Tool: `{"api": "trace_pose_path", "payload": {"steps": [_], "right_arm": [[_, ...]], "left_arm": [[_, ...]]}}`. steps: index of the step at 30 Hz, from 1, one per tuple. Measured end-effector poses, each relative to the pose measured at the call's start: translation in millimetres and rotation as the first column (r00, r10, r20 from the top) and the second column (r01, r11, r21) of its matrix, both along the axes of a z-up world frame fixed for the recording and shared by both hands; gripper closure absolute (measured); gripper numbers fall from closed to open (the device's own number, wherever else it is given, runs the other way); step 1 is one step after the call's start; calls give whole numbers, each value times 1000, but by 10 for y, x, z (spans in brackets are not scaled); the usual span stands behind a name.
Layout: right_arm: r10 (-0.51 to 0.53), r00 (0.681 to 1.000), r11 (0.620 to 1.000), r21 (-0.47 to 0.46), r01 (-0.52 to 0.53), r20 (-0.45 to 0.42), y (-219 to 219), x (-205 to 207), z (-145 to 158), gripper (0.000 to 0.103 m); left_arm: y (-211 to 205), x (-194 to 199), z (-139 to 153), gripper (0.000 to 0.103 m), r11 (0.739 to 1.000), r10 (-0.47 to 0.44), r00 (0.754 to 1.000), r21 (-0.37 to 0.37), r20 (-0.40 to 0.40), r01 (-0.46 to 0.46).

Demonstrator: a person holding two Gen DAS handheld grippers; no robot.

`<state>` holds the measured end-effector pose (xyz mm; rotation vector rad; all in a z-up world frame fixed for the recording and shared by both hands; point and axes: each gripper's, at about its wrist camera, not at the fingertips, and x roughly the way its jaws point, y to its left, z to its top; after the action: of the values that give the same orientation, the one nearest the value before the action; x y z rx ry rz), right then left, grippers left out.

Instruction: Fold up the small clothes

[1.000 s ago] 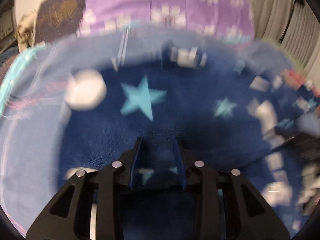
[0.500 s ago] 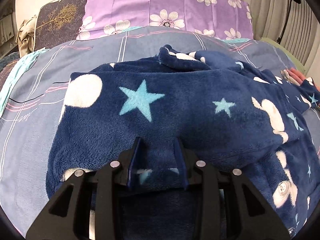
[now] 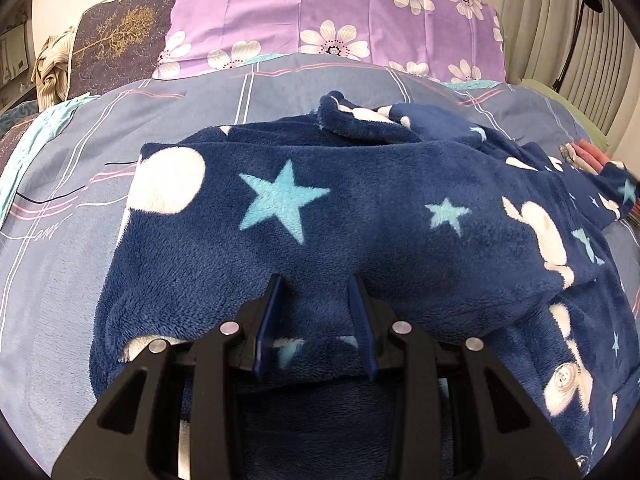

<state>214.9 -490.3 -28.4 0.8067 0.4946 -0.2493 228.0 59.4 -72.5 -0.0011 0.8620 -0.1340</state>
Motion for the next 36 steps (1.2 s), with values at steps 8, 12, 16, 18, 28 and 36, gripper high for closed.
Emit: {"api": "trace_pose_path", "payload": {"steps": [8, 12, 16, 18, 28, 36], "right_arm": [[508, 849, 852, -224, -472, 146, 2098, 266, 729, 94], [708, 705, 686, -283, -671, 44, 3159, 283, 480, 94], [791, 590, 533, -290, -795, -164, 3821, 258, -173, 88], [793, 571, 517, -258, -816, -213, 3843, 213, -434, 83], [801, 577, 520, -295, -802, -157, 3841, 37, -538, 65], [876, 469, 371, -462, -806, -115, 4095, -207, -359, 51]], "left_arm": [[17, -6, 5, 67, 1000, 0, 1000, -20, 1, 0], [46, -2, 7, 66, 999, 2, 1000, -44, 0, -2], [87, 7, 8, 65, 997, -1, 1000, -77, -2, 0], [102, 10, 7, 64, 996, -3, 1000, -93, -3, 3], [296, -84, 271, 28, 827, -88, 996, -557, 1, 73], [36, 29, 373, 19, 837, -65, 997, -547, -41, 32]]}}
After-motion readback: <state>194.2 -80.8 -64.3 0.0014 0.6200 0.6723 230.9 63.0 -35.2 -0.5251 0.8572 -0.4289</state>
